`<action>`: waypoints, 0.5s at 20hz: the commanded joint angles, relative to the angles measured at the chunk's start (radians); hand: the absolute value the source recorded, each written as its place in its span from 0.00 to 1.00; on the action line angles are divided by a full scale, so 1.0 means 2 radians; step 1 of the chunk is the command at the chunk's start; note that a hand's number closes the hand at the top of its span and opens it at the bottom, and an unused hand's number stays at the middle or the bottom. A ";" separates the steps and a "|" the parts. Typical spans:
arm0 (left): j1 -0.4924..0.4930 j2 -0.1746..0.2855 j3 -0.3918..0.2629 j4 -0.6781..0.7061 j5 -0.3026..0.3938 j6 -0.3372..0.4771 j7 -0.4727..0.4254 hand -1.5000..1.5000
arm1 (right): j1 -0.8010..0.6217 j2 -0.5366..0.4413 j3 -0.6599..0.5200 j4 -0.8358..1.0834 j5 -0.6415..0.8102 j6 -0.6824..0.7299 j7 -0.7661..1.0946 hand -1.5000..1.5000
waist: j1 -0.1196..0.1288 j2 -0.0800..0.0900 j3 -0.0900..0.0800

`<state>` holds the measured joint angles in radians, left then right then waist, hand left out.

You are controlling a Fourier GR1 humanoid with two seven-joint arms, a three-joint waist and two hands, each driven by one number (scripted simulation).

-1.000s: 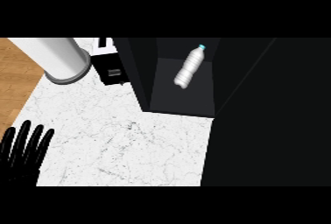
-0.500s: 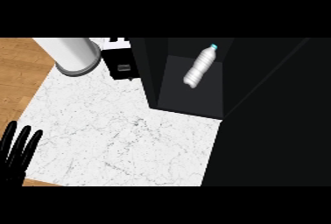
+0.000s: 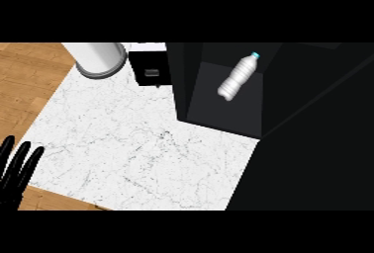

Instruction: Pick up the bottled water, place it into the cabinet and close the cabinet

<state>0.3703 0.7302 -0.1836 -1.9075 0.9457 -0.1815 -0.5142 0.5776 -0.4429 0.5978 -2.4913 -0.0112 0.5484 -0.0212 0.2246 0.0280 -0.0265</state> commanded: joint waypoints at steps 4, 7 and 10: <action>-0.006 0.013 0.013 0.007 0.005 -0.012 0.004 0.00 | -0.082 0.006 0.059 -0.010 0.018 0.023 0.055 1.00 | 0.007 0.001 -0.001; -0.003 0.015 0.016 0.005 0.009 -0.016 0.004 0.00 | -0.093 -0.001 0.054 -0.011 0.016 0.025 0.068 1.00 | 0.007 -0.001 -0.002; 0.000 0.018 0.020 0.013 0.009 -0.019 0.004 0.00 | -0.107 -0.006 0.054 -0.005 0.016 0.032 0.075 1.00 | 0.004 -0.001 -0.002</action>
<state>0.3666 0.7567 -0.1520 -1.8891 0.9602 -0.2094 -0.5085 0.4290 -0.4839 0.5933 -2.4875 -0.0171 0.6079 0.0238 0.2367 0.0247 -0.0322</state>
